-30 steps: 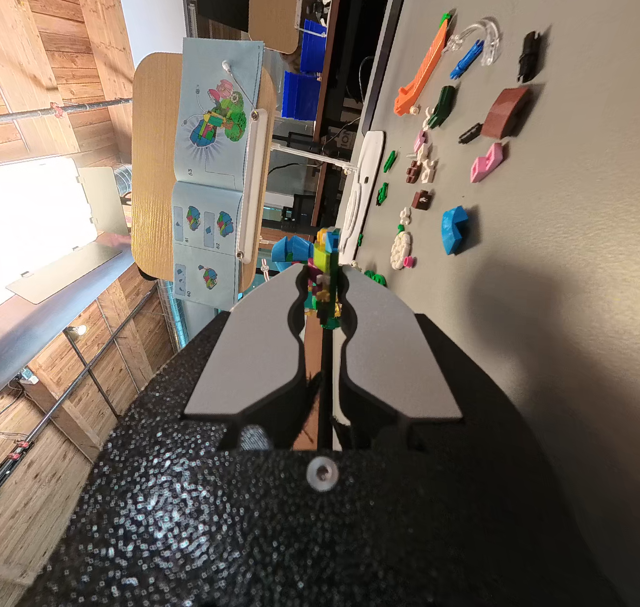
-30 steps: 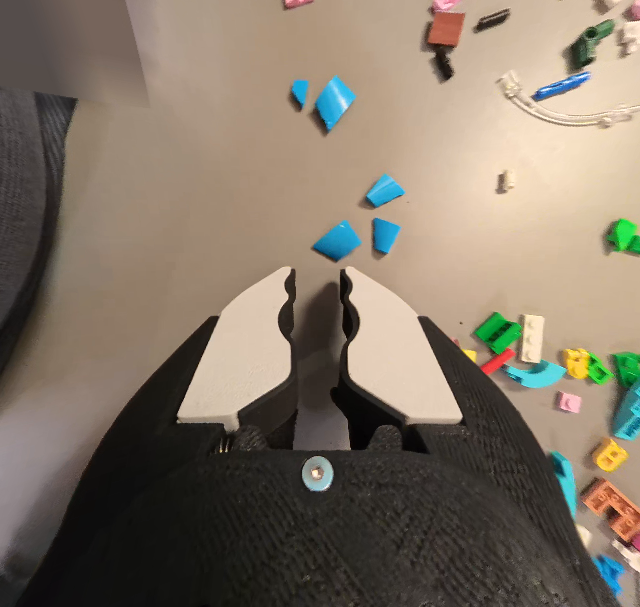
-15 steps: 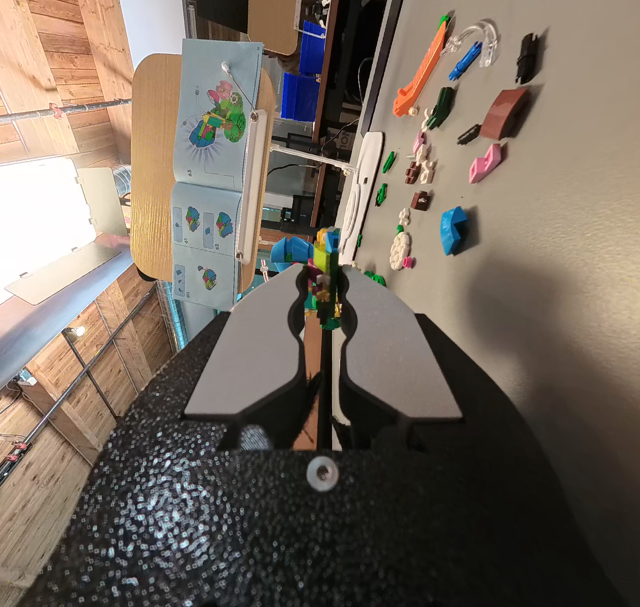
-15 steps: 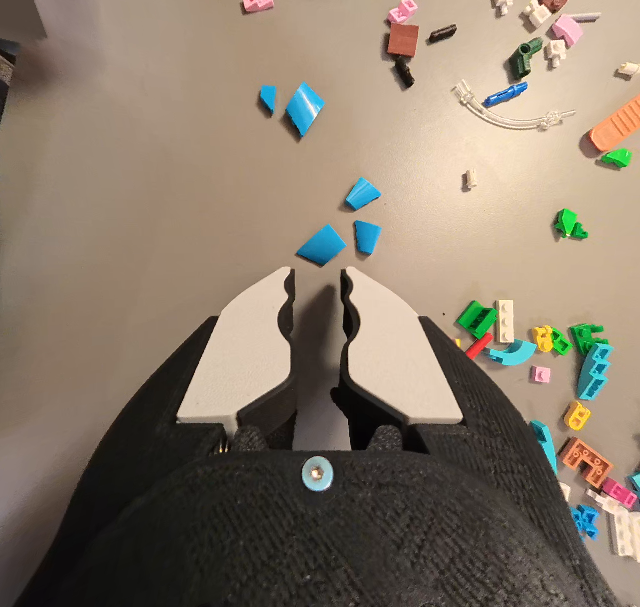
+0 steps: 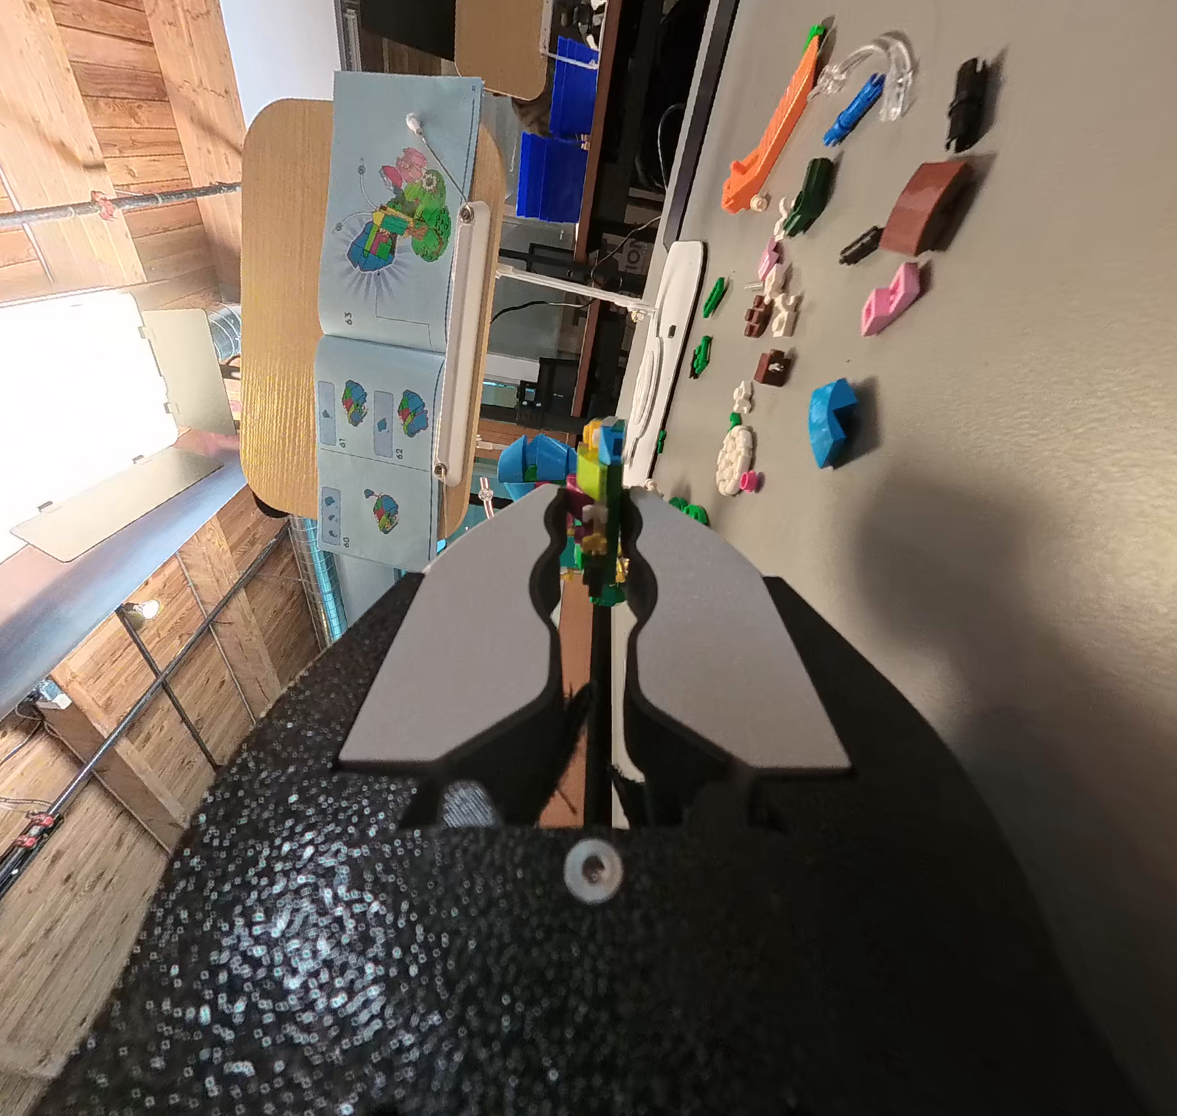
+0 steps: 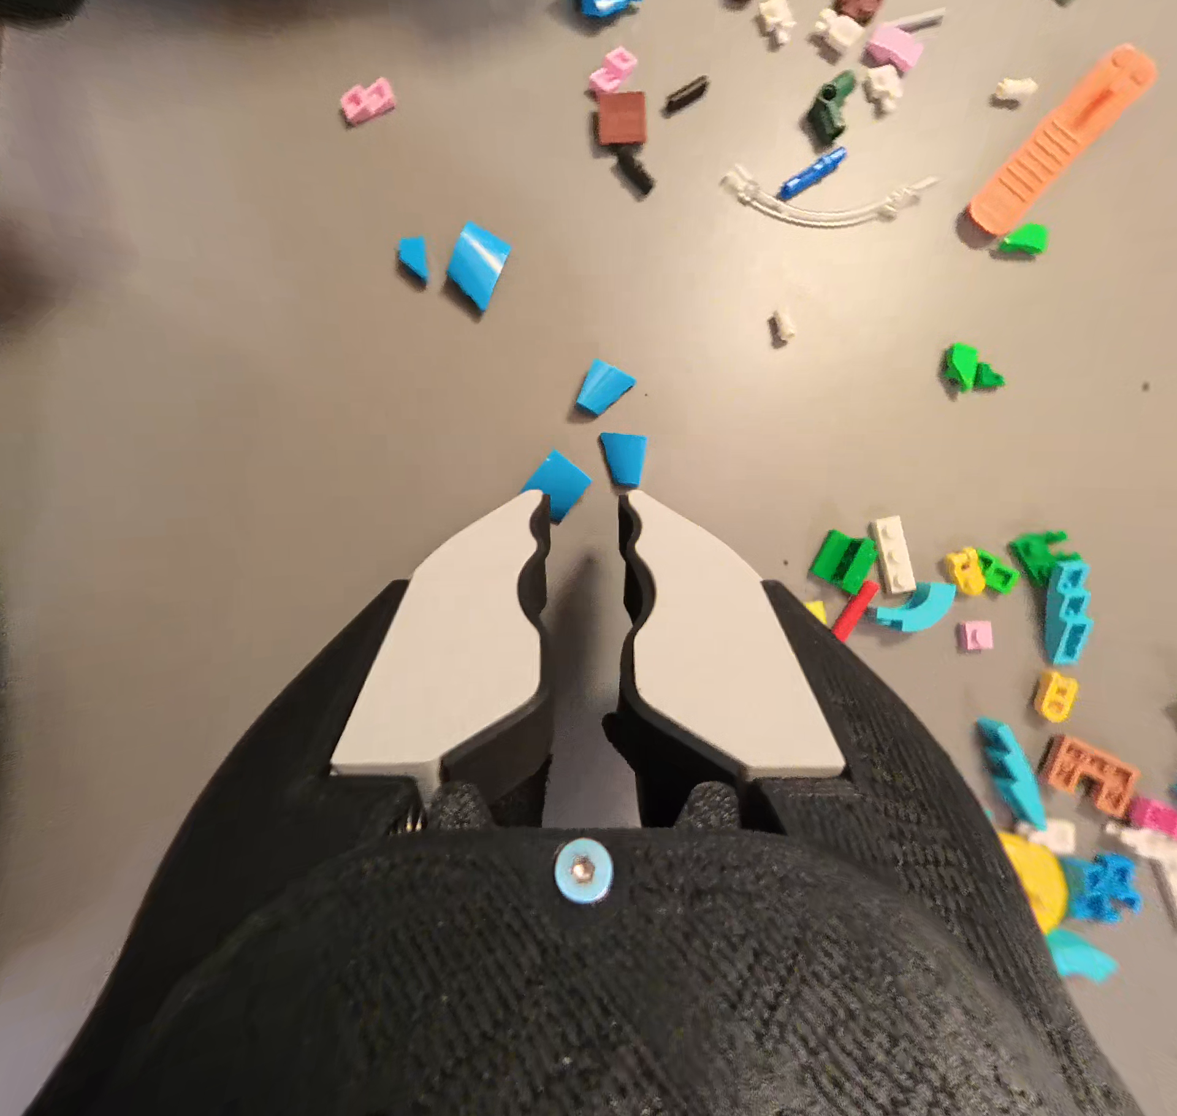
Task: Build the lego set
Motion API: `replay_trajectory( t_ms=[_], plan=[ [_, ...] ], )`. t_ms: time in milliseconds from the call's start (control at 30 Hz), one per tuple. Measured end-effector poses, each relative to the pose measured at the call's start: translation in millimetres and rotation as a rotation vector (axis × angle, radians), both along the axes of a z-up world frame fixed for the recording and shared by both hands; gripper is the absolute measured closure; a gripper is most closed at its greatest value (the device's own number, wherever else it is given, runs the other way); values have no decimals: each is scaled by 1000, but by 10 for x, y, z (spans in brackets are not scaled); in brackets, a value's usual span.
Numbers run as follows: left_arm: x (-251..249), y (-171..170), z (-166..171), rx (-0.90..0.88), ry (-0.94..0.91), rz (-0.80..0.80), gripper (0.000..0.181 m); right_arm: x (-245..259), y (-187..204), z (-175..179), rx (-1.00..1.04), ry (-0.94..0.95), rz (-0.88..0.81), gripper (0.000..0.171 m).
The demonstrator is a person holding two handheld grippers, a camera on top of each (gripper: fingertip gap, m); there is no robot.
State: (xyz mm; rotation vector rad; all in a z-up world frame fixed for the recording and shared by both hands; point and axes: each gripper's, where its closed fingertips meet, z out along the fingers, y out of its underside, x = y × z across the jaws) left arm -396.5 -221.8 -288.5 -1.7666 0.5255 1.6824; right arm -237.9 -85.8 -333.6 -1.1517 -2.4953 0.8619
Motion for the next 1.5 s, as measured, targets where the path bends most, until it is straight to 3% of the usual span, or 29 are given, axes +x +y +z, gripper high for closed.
replay_trajectory(
  t_ms=[233, 433, 833, 1033, 1267, 1500],
  plan=[
    [3, -1, 9, 4, 3, -1, 166, -14, 86, 52, 1, 91, -183, 152],
    [6, -1, 5, -1, 8, 0, 166, -83, 116, 157, -6, 203, -223, 153],
    [13, 0, 8, -1, 12, -3, 166, 18, 76, 113, -59, 184, -258, 166],
    [16, 2, 8, -3, 14, -4, 166, 11, 71, 115, -91, 182, -294, 163],
    [36, 11, 18, -2, 21, -15, 166, 52, -47, 39, -175, 120, -308, 148],
    [158, 82, 32, -53, 127, -47, 166, 56, -43, -48, -107, 101, -345, 147]
  ],
)
